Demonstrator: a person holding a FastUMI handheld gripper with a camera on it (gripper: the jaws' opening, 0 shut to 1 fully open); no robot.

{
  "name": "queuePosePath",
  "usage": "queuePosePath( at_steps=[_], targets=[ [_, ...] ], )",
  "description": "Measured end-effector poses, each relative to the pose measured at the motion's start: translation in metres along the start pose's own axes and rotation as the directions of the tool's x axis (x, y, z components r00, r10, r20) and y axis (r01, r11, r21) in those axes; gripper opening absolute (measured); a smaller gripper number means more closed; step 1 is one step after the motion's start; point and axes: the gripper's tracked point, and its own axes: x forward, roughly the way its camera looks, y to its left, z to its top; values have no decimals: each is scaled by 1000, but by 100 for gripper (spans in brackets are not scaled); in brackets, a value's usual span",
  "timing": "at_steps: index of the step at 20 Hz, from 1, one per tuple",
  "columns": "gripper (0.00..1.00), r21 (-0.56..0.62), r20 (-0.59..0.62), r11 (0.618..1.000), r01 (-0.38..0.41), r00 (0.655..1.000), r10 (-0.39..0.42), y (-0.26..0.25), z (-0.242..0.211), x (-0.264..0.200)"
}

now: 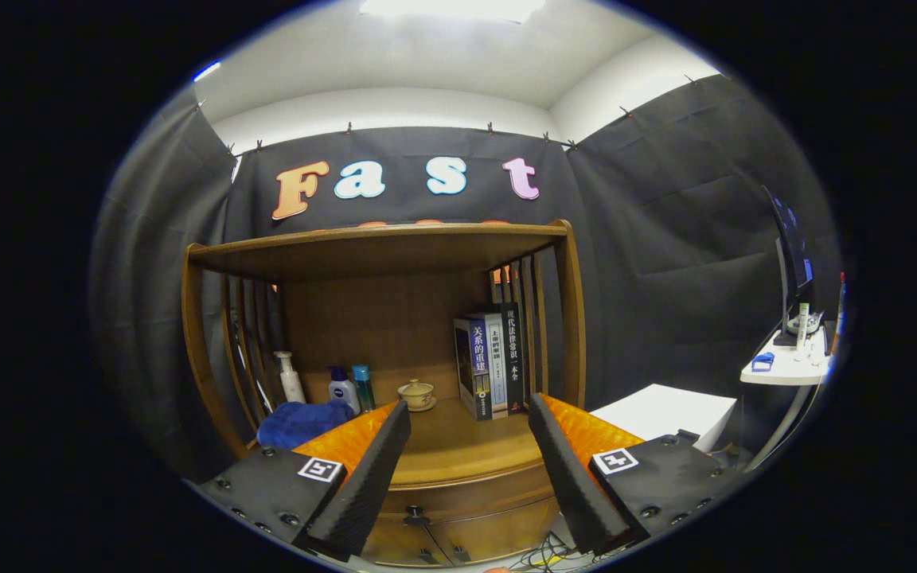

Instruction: Pull open the drawer, take out the items inside it, and place them on the countertop above the cabinet.

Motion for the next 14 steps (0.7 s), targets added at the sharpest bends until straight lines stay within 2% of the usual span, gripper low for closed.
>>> queuePosePath(
  at_steps=[14],
  targets=[
    [98,0,-2,1000,-6,1000,6,3,-1,1]
  ],
)
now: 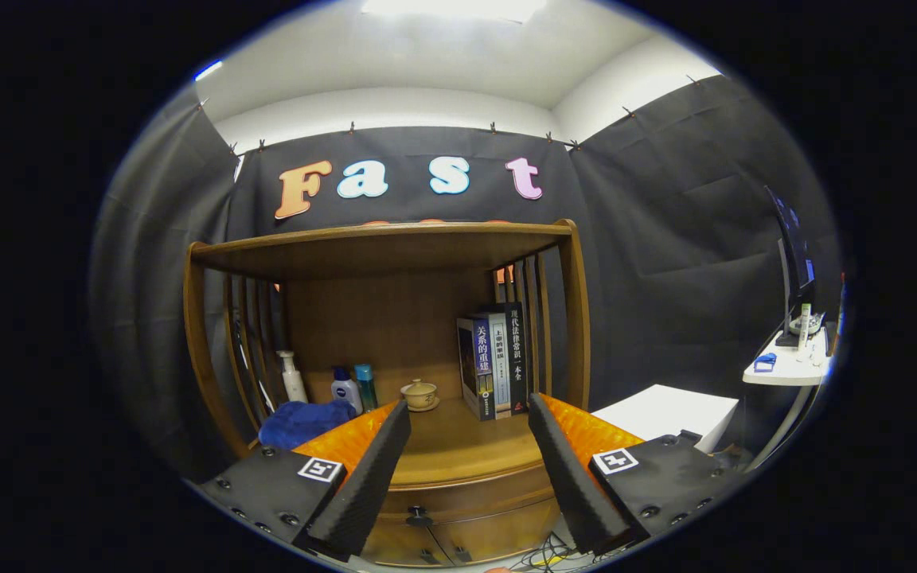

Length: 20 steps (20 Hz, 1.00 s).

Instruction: Pull open the drawer, take out the items inside it, and place them on the countertop above the cabinet.

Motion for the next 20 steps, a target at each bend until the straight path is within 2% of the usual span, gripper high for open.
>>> queuePosePath(
  at_steps=[14,20],
  targets=[
    [98,-7,4,1000,-5,1000,6,3,0,2],
    [98,-27,-7,999,-33,999,33,11,-39,14]
  ],
)
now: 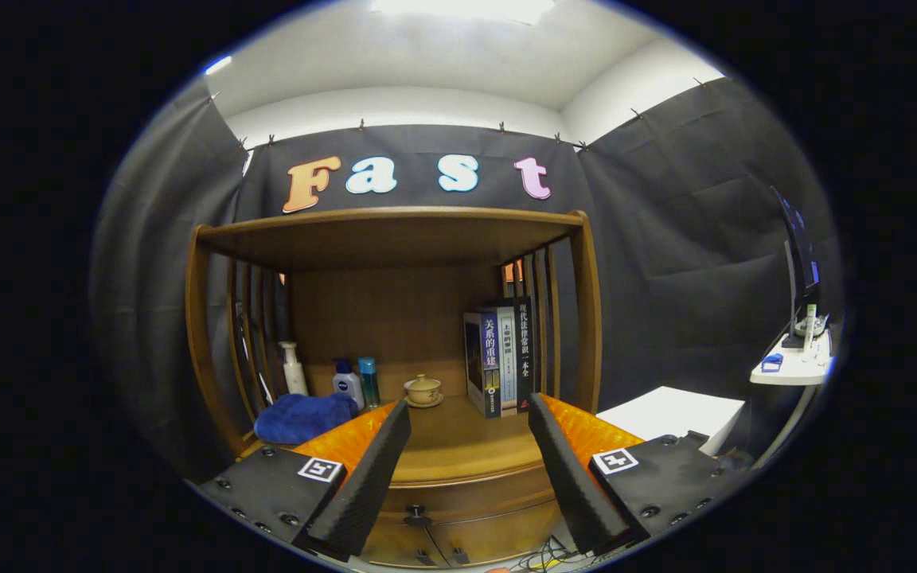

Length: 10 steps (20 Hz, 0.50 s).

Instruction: Pull open the drawer, take out the items inside it, and place them on the countertop above the cabinet.

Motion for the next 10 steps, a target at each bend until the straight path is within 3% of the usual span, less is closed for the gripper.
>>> queuePosePath(
  at_steps=[10],
  targets=[
    [98,57,-144,996,-72,986,79,31,-139,35]
  ],
)
